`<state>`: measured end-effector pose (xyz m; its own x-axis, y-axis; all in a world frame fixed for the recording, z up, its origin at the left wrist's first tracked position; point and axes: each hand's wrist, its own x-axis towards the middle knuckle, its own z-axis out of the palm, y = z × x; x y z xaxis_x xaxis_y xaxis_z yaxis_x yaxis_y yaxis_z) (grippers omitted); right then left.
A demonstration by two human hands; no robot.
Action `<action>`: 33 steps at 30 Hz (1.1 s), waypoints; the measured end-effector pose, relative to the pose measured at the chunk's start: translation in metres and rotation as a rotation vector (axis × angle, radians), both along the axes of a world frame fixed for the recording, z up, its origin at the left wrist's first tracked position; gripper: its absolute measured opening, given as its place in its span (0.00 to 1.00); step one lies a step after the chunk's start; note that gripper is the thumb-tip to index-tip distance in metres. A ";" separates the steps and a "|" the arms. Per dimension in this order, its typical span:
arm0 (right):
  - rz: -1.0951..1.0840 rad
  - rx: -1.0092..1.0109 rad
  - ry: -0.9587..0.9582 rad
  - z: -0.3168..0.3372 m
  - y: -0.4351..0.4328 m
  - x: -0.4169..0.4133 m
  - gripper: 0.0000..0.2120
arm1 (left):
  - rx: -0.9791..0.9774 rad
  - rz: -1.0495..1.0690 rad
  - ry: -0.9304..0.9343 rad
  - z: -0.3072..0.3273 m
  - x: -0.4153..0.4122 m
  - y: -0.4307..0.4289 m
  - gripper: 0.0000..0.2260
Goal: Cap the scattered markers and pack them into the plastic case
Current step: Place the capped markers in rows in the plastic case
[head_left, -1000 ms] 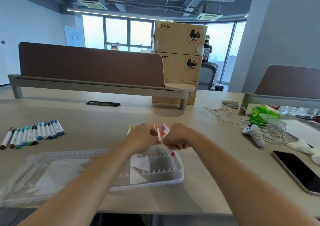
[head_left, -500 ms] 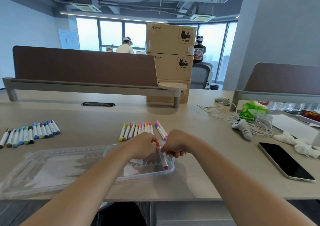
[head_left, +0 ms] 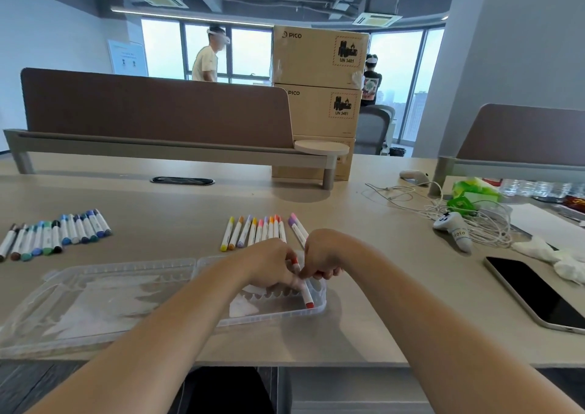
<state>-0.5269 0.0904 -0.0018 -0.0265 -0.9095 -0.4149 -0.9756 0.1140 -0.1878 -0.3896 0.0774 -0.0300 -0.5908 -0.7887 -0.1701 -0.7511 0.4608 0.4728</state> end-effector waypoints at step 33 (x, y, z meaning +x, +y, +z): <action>-0.048 -0.227 0.165 -0.014 -0.124 0.020 0.07 | -0.123 0.359 0.371 0.017 0.032 -0.078 0.08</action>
<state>-0.5069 -0.0339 -0.0162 -0.1222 -0.9748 -0.1868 -0.9895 0.1342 -0.0529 -0.3580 -0.0008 -0.0131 -0.2831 -0.9533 0.1055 -0.6642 0.2742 0.6955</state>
